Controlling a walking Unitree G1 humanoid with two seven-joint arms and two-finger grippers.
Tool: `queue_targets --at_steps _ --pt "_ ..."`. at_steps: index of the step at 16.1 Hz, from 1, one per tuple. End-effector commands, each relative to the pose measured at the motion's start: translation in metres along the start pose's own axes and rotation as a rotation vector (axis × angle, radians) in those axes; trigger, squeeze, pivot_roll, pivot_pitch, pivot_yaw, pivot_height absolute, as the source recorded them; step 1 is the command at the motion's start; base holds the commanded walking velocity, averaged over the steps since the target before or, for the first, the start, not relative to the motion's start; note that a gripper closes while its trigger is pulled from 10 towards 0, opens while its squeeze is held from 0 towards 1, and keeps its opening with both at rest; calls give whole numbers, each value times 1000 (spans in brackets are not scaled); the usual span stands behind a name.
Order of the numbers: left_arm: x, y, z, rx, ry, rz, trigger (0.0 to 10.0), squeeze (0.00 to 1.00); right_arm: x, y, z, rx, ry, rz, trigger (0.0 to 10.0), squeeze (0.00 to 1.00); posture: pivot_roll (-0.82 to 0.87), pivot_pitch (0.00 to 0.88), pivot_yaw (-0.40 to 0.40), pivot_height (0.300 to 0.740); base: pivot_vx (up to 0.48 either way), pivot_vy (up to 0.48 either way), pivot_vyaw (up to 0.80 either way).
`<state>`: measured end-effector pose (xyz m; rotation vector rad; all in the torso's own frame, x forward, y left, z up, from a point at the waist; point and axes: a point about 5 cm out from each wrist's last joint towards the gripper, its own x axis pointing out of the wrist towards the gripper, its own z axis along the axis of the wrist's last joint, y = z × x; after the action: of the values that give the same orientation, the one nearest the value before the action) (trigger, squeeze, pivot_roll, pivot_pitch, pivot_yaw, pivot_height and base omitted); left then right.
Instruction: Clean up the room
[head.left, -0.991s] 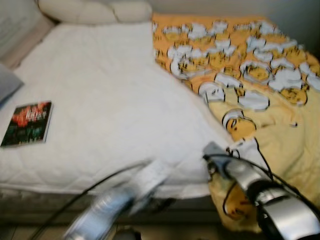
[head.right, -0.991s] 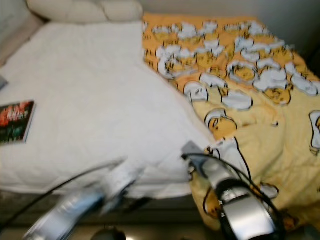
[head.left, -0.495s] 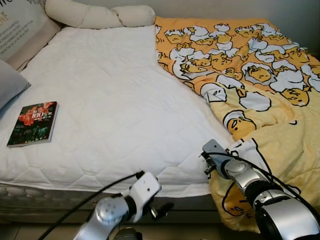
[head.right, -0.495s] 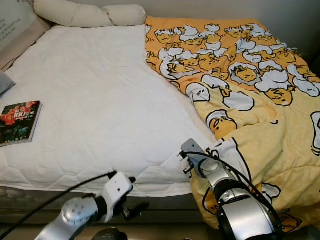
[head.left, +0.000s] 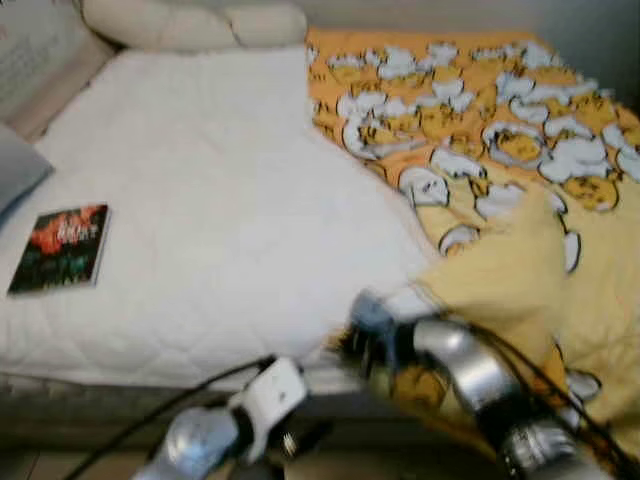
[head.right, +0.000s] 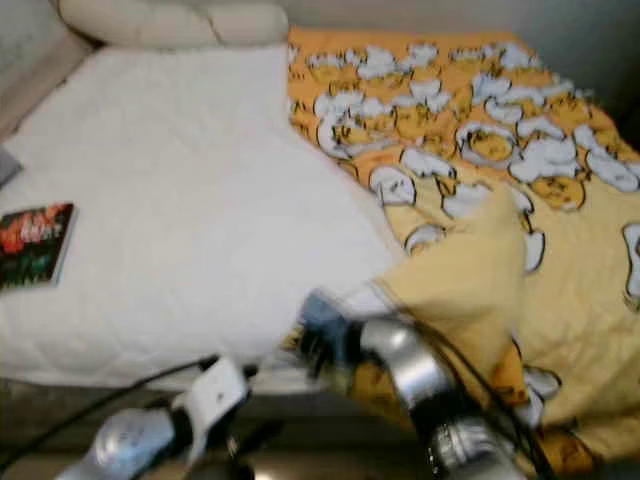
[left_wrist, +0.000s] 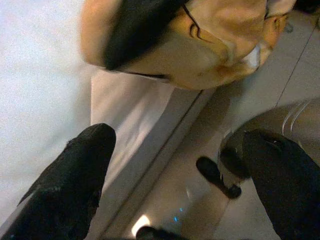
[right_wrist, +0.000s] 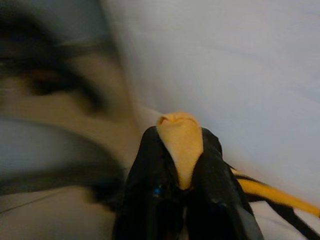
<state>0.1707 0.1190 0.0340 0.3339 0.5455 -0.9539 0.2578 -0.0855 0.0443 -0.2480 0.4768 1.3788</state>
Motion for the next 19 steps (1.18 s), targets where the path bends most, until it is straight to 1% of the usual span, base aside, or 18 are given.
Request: queue_targets --at_steps 1,2,3,4,5,6,7,8,9,11,13,16,18,19 --pt "-4 -2 0 5 9 -12 10000 0 -4 9 27 -62 -72 119 0 0 177 0 30 740 0 0 0" --pt "-7 -8 -4 -1 26 -36 10000 0 -14 27 29 -75 -66 262 0 0 176 0 33 740 0 0 0" --pt "-7 -11 -6 -5 31 -45 10000 0 -19 33 26 -76 -43 315 0 0 176 0 33 740 0 0 0" --pt "-8 -19 -9 -16 42 -70 10000 0 -31 43 15 -55 22 404 0 0 178 0 34 740 0 0 0" --pt "-9 -21 -9 -18 45 -76 10000 0 -34 44 12 -60 45 408 1294 0 177 0 35 740 0 0 0" --pt "-10 -25 -11 -21 50 -88 10000 0 -38 45 6 -68 93 392 9490 0 173 0 38 740 0 0 0" --pt "-11 -27 -13 -23 58 -95 10000 0 -41 45 1 -64 137 375 10000 0 173 0 38 740 0 0 0" --pt "-12 -30 -16 -25 70 -103 10000 0 -43 38 -8 -89 230 300 10000 851 168 0 39 740 0 0 0" --pt "-12 -24 -10 -18 68 -102 10000 0 -43 29 -11 -70 265 189 10000 1000 169 0 38 740 0 0 0" --pt "-12 -20 -7 -14 65 -100 10000 0 -43 27 -10 -56 263 163 10000 1000 170 0 36 740 0 0 0" --pt "-14 -19 -7 -8 62 -95 10000 0 -48 31 2 -34 202 214 10000 1000 165 0 37 740 0 0 0" --pt "-14 -17 -8 -3 62 -94 10000 0 -52 34 9 -22 156 233 10000 1000 160 0 36 740 0 0 0" --pt "-14 -16 -8 -1 63 -93 10000 0 -53 37 10 -26 158 245 10000 1000 153 0 37 740 0 0 0" --pt "-15 -14 -8 4 60 -83 10000 0 -53 34 10 -28 163 217 10000 1000 154 0 36 740 0 0 0"
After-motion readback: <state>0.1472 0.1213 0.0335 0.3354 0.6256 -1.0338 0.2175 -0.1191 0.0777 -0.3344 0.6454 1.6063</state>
